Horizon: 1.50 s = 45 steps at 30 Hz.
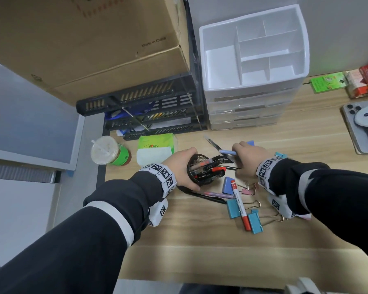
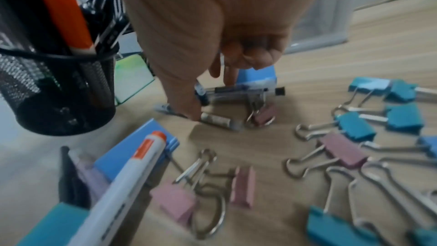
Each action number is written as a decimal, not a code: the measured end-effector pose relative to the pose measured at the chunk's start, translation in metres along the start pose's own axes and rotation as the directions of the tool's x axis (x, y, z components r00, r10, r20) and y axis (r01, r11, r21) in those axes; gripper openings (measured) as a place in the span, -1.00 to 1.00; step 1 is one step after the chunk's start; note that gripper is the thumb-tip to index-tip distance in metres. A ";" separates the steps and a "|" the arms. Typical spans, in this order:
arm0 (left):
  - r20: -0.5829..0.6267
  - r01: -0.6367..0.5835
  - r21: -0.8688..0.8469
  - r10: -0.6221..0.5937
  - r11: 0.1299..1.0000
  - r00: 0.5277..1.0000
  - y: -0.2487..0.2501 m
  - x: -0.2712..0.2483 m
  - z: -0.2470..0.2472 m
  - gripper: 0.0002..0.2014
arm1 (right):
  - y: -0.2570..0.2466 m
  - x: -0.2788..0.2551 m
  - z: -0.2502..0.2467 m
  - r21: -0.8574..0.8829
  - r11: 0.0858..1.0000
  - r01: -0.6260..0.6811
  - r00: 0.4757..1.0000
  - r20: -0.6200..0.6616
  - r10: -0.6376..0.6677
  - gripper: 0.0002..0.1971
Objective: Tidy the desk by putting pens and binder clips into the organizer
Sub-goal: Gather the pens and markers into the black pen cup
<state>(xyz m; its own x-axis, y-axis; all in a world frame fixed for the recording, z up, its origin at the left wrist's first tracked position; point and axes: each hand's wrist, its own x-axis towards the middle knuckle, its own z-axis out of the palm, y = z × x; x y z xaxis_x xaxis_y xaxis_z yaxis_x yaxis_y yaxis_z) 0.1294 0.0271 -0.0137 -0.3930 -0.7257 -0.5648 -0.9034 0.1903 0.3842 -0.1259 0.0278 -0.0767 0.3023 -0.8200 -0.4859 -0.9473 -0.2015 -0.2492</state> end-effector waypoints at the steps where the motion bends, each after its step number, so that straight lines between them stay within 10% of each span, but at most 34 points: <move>1: 0.000 -0.001 0.001 0.001 1.000 1.000 -0.002 -0.002 0.001 -0.14 | -0.003 0.000 0.004 -0.021 1.000 0.000 1.000 0.007 0.000 -0.52; 21: 0.013 0.001 0.032 -0.001 0.999 1.000 -0.002 -0.019 0.003 -0.13 | -0.005 -0.027 -0.009 -0.062 0.998 -0.013 0.967 0.252 0.028 -0.82; 33: 0.072 0.044 0.179 -0.058 0.983 0.996 0.010 -0.017 -0.011 -0.11 | -0.012 -0.049 -0.061 0.196 0.970 0.141 0.990 -0.025 -0.139 -0.93; 45: 0.086 0.025 0.216 -0.045 0.976 0.995 0.025 -0.011 -0.015 -0.13 | -0.068 -0.045 -0.076 -0.270 0.924 0.271 0.963 0.071 -0.262 -0.77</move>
<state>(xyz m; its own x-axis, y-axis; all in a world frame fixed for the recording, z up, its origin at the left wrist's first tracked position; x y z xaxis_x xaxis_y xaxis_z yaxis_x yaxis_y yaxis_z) 0.1137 0.0300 0.0128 -0.3656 -0.6739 -0.6420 -0.9287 0.3101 0.2034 -0.0837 0.0377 0.0261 0.5464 -0.6985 -0.4620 -0.8219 -0.5533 -0.1354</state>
